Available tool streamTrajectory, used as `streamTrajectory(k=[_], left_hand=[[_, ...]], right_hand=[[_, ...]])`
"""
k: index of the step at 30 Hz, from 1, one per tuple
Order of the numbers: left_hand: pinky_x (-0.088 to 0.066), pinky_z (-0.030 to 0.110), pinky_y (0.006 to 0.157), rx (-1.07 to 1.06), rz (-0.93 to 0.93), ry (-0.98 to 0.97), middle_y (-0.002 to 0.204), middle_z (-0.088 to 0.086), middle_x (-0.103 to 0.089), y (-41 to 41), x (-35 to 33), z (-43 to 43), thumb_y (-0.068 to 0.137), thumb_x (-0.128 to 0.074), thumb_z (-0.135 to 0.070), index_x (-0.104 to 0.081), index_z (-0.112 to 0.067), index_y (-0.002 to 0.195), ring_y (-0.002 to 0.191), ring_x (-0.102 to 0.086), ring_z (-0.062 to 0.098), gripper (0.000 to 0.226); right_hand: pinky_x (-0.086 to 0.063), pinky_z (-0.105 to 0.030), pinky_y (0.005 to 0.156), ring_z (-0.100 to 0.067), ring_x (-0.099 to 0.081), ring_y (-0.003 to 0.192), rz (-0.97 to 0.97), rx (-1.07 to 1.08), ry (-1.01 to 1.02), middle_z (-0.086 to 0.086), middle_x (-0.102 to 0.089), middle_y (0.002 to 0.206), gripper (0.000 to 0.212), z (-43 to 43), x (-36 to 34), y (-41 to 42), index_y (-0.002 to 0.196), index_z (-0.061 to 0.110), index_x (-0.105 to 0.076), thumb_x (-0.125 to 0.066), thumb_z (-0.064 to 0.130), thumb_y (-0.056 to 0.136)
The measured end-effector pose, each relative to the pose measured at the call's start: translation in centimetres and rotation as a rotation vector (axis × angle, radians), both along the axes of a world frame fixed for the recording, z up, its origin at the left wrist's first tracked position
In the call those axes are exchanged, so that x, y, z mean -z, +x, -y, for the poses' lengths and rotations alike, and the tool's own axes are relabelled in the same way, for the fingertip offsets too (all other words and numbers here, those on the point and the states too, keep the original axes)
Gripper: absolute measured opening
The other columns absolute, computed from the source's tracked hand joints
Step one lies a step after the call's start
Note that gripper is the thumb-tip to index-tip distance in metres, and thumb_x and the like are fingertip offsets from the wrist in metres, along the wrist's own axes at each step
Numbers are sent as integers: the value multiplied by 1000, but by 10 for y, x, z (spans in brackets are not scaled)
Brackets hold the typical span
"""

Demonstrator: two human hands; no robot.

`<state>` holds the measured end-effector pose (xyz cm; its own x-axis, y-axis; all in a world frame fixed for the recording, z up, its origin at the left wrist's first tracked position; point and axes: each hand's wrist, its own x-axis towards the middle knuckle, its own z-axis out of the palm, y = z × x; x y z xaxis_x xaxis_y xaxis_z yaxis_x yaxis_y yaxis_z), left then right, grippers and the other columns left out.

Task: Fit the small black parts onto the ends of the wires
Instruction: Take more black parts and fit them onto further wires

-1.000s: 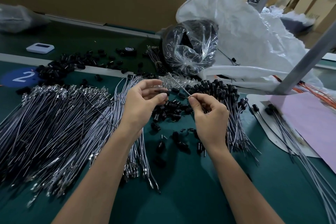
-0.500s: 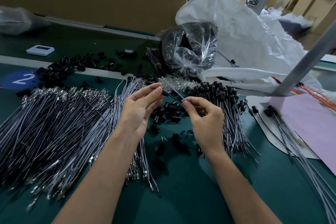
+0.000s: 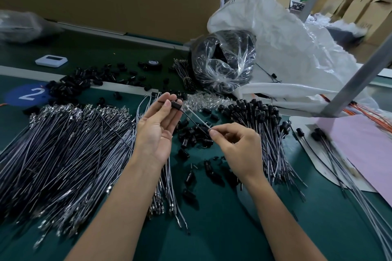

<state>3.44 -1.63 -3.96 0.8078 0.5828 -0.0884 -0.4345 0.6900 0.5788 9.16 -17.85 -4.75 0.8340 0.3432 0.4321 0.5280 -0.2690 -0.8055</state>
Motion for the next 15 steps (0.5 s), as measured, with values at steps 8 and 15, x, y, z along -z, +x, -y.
streamTrajectory(k=[8,15], left_hand=[[-58,23,77,1,-19,59,93,2,-75,0,0,1,93,-56,-1,-68,-8,102,86,-73,14,17],[-59,24,76,34,-42,138,92,3,-76,2,-2,9,90,-57,1,-69,-8,100,85,-73,15,17]], right_hand=[[-38,-11,54,-4,-52,57,79,-15,-51,6,-67,69,9,0,1,1,79,18,-78,-78,9,80],[-36,-8,55,-1,-53,56,85,11,-8,18,-60,62,8,-2,1,0,80,19,-78,-77,12,82]])
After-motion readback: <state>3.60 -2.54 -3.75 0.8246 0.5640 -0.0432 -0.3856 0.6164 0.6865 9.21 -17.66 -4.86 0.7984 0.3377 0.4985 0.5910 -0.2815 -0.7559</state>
